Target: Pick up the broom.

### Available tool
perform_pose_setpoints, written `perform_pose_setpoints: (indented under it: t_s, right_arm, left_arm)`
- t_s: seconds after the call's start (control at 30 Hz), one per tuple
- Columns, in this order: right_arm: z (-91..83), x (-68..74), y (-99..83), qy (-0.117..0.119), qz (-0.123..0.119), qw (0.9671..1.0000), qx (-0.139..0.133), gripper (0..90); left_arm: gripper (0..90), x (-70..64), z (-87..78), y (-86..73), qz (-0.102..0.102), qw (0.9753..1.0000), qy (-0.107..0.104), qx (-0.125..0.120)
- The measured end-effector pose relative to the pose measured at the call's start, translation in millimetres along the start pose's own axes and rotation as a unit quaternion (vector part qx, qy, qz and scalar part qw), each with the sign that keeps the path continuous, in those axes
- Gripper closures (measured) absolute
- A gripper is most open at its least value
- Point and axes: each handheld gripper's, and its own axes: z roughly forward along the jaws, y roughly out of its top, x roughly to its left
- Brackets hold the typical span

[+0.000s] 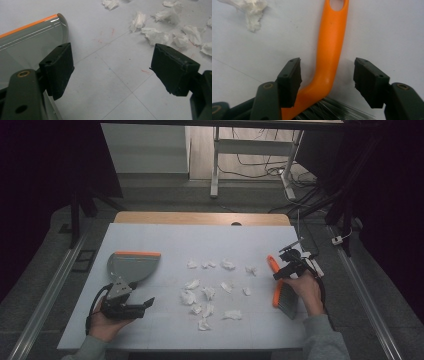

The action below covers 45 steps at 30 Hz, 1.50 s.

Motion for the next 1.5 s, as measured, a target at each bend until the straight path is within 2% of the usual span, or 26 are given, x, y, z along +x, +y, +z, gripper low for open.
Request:
perform_pose_setpoints:
  t_s: [0.23, 0.5, 0.7, 0.8, 0.93, 1.0, 1.03, 1.07, 1.1, 1.2, 1.23, 1.27, 1.3, 1.33, 1.37, 1.43, 1.5]
  right_arm:
    - [2.0, -0.3, 0.5, 0.008, 0.021, 0.9996, 0.018, 51.4]
    - [1.8, 3.0, 2.2, -0.015, 0.049, 0.9983, 0.027, 70.1]
    - [1.4, 3.2, 1.7, -0.017, 0.036, 0.9989, 0.026, 70.8]
    - [0.4, 1.7, 0.5, -0.010, 0.032, 0.9991, 0.025, 70.9]
    - [-15.3, -6.1, -3.9, 0.014, 0.039, 0.9991, -0.009, 71.0]
    - [-26.4, -9.6, -5.5, 0.034, 0.043, 0.9979, -0.034, 71.1]
    - [-26.4, -9.6, -5.5, 0.034, 0.043, 0.9979, -0.034, 71.1]
    - [-37.7, -12.9, -7.8, 0.072, 0.045, 0.9946, -0.060, 71.0]
    - [-37.7, -12.9, -7.8, 0.072, 0.045, 0.9946, -0.060, 71.0]
    - [-50.5, -15.3, -10.5, 0.109, 0.049, 0.9881, -0.097, 71.1]
    - [-58.1, -15.4, -11.5, 0.120, 0.048, 0.9839, -0.123, 71.1]
    - [-61.4, -15.2, -11.7, 0.122, 0.048, 0.9821, -0.135, 71.1]
    - [-61.4, -15.2, -11.7, 0.122, 0.048, 0.9821, -0.135, 71.1]
    - [-64.7, -14.3, -11.6, 0.120, 0.047, 0.9809, -0.146, 71.1]
    - [-70.0, -11.4, -11.0, 0.124, 0.048, 0.9778, -0.162, 71.1]
    - [-71.8, -6.8, -9.3, 0.144, 0.045, 0.9735, -0.172, 71.1]
    - [-73.8, 0.0, -6.9, 0.150, 0.039, 0.9715, -0.179, 71.1]
  left_arm:
    - [19.3, 0.2, 0.2, -0.3, 0.000, 1.0000, 0.001, 0.001]
    - [19.3, -0.7, 0.1, -0.7, 0.002, 1.0000, 0.001, 0.001]
    - [19.4, -0.9, 0.2, -0.8, 0.003, 1.0000, 0.001, 0.002]
    - [19.5, -0.6, -0.1, -1.0, 0.003, 1.0000, 0.002, 0.001]
    - [20.4, -0.9, -1.2, -1.1, 0.005, 0.9999, 0.006, -0.007]
    - [21.8, -1.4, -3.1, -0.6, 0.007, 0.9999, 0.007, -0.014]
    - [21.9, -1.4, -3.1, -0.6, 0.007, 0.9999, 0.007, -0.014]
    - [22.0, -1.8, -3.8, -0.3, 0.008, 0.9998, 0.008, -0.016]
    - [22.0, -1.8, -4.0, -0.1, 0.008, 0.9998, 0.008, -0.016]
    - [22.0, -2.1, -3.5, 0.1, 0.009, 0.9998, 0.007, -0.015]
    - [22.0, -2.3, -3.3, 0.2, 0.010, 0.9998, 0.007, -0.015]
    - [22.0, -2.5, -3.2, 0.3, 0.011, 0.9998, 0.007, -0.015]
    - [22.0, -2.5, -3.2, 0.5, 0.011, 0.9998, 0.007, -0.015]
    - [21.9, -2.7, -3.2, 0.8, 0.011, 0.9998, 0.007, -0.016]
    - [21.9, -2.9, -3.2, 1.2, 0.011, 0.9998, 0.007, -0.017]
    - [21.9, -3.8, -3.3, 2.5, 0.012, 0.9997, 0.007, -0.019]
    - [21.9, -5.2, -3.4, 3.8, 0.015, 0.9997, 0.006, -0.020]
